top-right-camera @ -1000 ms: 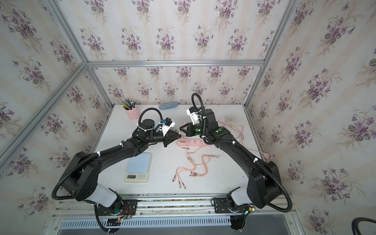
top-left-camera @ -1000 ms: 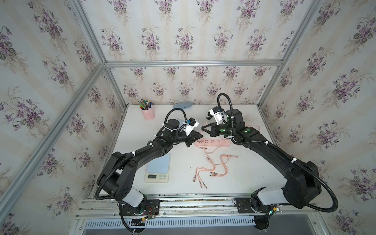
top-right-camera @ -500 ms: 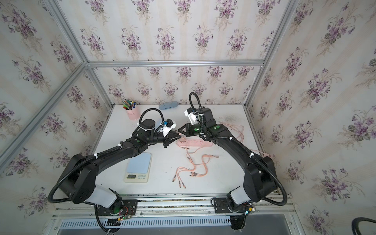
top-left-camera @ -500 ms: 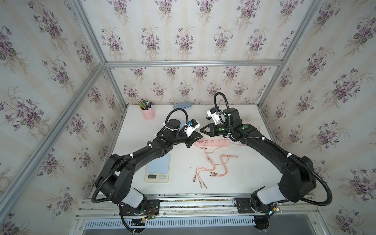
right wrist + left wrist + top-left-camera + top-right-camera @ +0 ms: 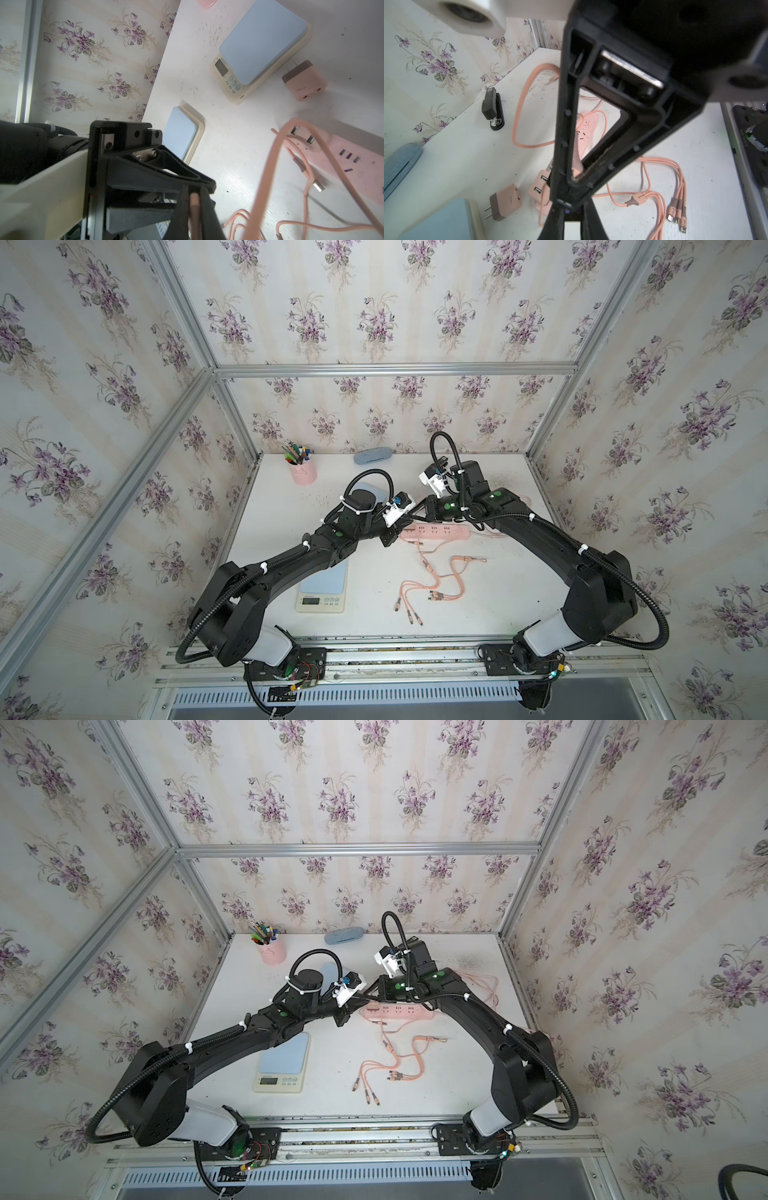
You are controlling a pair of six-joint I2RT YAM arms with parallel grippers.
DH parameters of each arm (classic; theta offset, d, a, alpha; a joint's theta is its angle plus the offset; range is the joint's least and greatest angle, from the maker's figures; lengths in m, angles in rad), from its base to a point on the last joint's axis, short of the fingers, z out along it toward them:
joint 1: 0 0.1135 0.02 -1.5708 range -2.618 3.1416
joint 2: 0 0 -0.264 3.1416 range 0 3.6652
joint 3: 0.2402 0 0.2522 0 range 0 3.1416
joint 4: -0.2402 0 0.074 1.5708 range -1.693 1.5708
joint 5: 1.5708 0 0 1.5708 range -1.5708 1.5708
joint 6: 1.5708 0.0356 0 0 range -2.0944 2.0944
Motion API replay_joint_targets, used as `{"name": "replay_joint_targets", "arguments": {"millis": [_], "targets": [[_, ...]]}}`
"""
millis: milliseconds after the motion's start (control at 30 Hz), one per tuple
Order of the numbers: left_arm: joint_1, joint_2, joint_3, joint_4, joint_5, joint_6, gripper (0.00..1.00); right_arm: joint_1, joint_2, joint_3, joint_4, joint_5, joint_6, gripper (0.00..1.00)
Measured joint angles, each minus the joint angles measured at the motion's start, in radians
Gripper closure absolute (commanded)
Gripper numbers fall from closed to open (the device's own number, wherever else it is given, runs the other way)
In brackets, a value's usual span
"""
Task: Charge the electronic scale
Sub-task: Adjust the charging cable.
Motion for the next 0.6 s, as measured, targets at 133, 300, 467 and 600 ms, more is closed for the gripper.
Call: {"name": "replay_joint_targets", "arguments": {"millis": [133, 300, 467, 600], "targets": [[-0.007, 0.0, 0.0, 0.0, -0.022, 0.021, 1.0, 0.0, 0.002, 0.009, -0.006, 0.001, 0.008, 1.0], [-0.014, 0.0, 0.0, 0.015, -0.042, 0.036, 0.65, 0.0, -0.002, 0.028, -0.029, 0.022, 0.035, 1.0], [-0.005, 0.002, 0.0, 0.009, -0.098, -0.008, 0.37, -0.002, -0.019, 0.019, -0.034, 0.158, 0.105, 1.0], [0.04, 0.016, 0.0, 0.016, -0.128, -0.116, 0.36, 0.002, 0.0, 0.008, -0.035, 0.259, 0.141, 1.0]]}}
